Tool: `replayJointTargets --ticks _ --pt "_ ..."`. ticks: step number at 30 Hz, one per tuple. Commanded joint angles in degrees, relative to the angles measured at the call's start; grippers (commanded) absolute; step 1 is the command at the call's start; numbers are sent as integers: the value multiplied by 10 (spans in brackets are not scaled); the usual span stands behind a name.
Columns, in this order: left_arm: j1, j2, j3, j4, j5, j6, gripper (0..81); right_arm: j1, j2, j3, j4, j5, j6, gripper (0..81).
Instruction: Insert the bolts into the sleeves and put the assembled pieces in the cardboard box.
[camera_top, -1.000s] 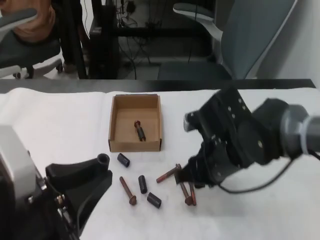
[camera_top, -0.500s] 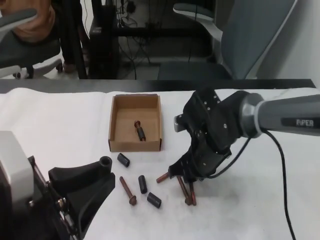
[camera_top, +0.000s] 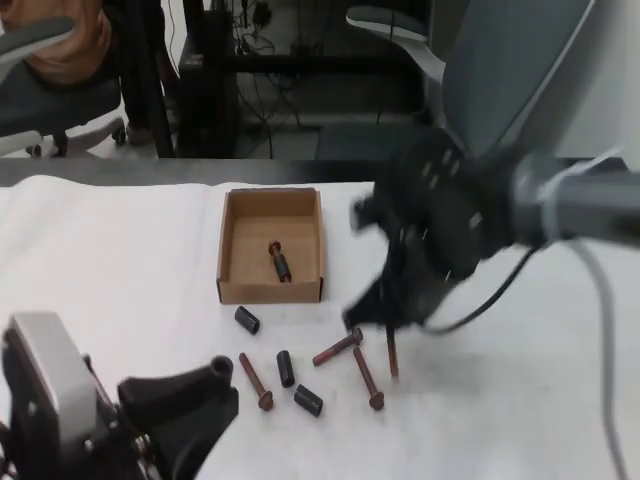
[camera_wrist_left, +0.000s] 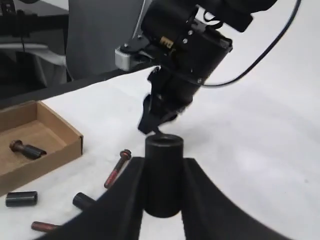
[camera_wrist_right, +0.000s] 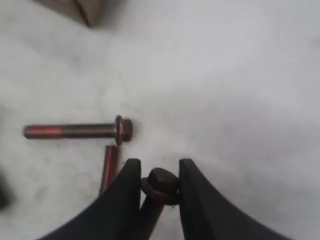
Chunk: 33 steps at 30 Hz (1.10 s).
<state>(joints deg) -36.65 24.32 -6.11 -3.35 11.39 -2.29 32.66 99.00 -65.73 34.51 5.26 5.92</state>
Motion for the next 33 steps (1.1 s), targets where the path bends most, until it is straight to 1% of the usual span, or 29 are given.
replayJointTargets --ticks 1,3,6,9,12,15,18,22,25,27,30,33 --pt "0 27 41 -140 2 -25 18 11 -90 -5 -26 4 -20 6" --pt "0 63 60 -206 -10 -26 18 22 -130 -4 -40 4 -26 6" --pt "0 126 61 -245 -10 -29 18 51 -185 14 -91 -2 -26 6" --pt "0 201 61 -314 -9 -29 18 96 -221 56 -172 -13 -17 6" --pt "0 285 61 -422 -7 -36 18 138 -228 100 -246 -1 -10 6" --pt "0 351 51 -505 -6 -92 18 163 -224 141 -329 20 21 6" --pt "0 402 45 -544 -6 -102 18 179 -222 173 -386 18 57 6" --pt "0 428 36 -547 -6 -101 18 191 -222 198 -451 18 56 6" --pt "0 427 35 -547 -6 -101 18 200 -222 203 -501 17 40 6" --pt "0 427 35 -550 -8 -107 18 207 -222 203 -511 15 14 6" --pt "0 427 35 -561 1 -147 18 217 -220 205 -514 13 -42 6" --pt "0 427 31 -561 19 -157 18 220 -217 206 -516 13 -64 6"
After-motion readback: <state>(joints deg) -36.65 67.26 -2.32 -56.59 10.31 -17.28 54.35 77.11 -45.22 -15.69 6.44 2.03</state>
